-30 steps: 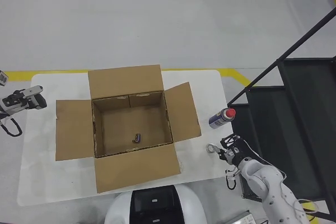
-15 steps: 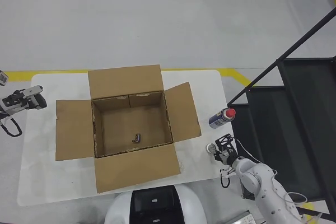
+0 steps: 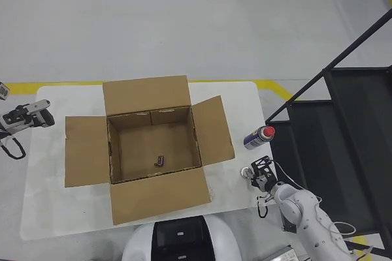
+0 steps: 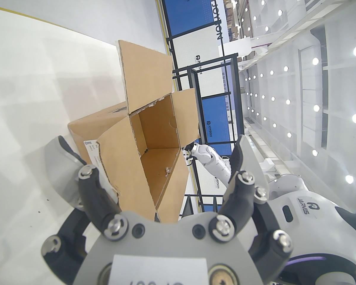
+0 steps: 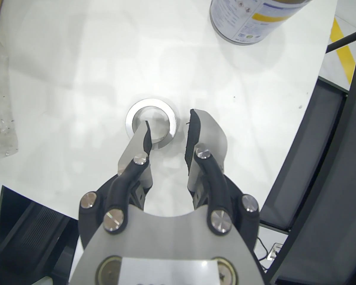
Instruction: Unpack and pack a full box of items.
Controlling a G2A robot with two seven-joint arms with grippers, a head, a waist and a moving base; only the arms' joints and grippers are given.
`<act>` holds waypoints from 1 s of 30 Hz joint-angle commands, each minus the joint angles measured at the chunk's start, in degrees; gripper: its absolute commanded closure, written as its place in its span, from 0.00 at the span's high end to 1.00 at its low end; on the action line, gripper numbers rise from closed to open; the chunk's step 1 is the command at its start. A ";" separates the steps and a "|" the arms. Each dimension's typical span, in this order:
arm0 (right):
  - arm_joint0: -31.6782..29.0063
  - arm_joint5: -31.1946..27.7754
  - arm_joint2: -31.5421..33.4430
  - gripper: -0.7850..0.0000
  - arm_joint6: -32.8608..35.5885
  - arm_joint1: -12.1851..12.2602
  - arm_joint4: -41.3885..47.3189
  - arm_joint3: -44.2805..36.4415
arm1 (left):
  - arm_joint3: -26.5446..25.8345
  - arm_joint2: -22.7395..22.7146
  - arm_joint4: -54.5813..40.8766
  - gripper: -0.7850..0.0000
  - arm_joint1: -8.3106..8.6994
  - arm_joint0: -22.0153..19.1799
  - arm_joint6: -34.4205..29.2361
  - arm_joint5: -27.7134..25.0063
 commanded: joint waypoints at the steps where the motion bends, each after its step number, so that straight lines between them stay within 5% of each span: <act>1: 0.52 0.09 -0.31 0.29 -0.03 -0.04 -0.11 0.39 | 0.00 0.00 0.00 1.00 0.00 0.00 0.00 0.00; 9: 1.92 0.47 -1.48 0.17 -0.25 -0.17 -0.56 2.16 | 0.00 0.00 0.00 1.00 0.00 0.00 0.00 0.00; 13: 2.34 1.24 -1.91 0.00 0.26 -0.18 -1.43 2.53 | 0.00 0.00 0.00 1.00 0.00 0.00 0.00 0.00; 20: 1.25 2.45 -1.59 0.00 -0.39 -0.07 -2.53 0.44 | 0.00 0.00 0.00 1.00 0.00 0.00 0.00 0.00; 30: -7.77 -0.45 3.07 0.00 -6.19 0.94 -5.81 -16.37 | 0.00 0.00 0.00 1.00 0.00 0.00 0.00 0.00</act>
